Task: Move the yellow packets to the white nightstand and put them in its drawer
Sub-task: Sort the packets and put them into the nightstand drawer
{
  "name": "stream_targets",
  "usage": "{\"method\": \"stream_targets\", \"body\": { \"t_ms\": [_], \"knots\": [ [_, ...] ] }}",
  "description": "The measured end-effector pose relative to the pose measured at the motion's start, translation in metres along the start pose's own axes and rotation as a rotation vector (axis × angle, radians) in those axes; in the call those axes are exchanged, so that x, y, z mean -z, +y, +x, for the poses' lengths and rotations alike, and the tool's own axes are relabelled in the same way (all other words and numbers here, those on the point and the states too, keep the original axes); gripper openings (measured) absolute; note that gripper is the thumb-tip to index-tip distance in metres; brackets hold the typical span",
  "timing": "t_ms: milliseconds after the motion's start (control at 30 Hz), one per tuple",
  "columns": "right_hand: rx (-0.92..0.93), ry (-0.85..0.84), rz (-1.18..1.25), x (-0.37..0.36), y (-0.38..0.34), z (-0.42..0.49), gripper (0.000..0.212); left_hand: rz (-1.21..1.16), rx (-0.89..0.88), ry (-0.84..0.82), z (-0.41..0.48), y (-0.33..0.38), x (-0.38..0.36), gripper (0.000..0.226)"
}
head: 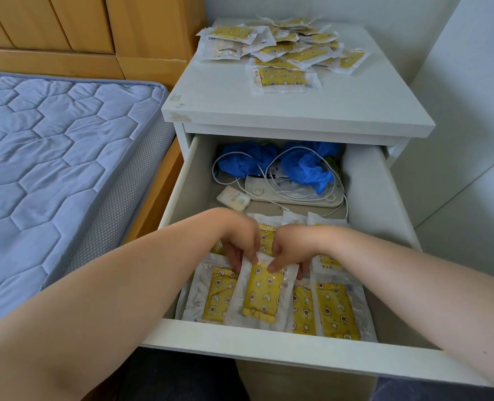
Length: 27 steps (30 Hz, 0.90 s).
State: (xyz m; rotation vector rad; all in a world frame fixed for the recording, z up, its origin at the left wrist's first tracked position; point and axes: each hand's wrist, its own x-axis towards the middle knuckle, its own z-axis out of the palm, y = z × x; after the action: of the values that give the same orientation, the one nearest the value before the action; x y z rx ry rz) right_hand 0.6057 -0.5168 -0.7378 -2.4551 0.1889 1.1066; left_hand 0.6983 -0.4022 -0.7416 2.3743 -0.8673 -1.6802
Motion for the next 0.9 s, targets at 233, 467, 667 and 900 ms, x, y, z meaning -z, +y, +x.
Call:
{"method": "stream_targets", "body": {
  "t_ms": [233, 467, 667, 900],
  "knots": [
    [0.145, 0.162, -0.373, -0.007, -0.007, 0.004, 0.036, 0.213, -0.077, 0.059, -0.004, -0.004, 0.01, 0.007],
    [0.22, 0.206, -0.405, -0.01, -0.012, 0.005, 0.042, 0.368, 0.007, 0.106, -0.005, -0.012, 0.019, 0.016],
    [0.094, 0.258, -0.439, -0.01, -0.014, 0.006, 0.046, 0.431, 0.13, 0.01, -0.004, -0.016, 0.016, 0.032],
    [0.174, 0.199, -0.376, -0.015, -0.016, 0.005, 0.043, 0.404, 0.164, -0.047, -0.004, -0.016, 0.013, 0.011]
  ]
}}
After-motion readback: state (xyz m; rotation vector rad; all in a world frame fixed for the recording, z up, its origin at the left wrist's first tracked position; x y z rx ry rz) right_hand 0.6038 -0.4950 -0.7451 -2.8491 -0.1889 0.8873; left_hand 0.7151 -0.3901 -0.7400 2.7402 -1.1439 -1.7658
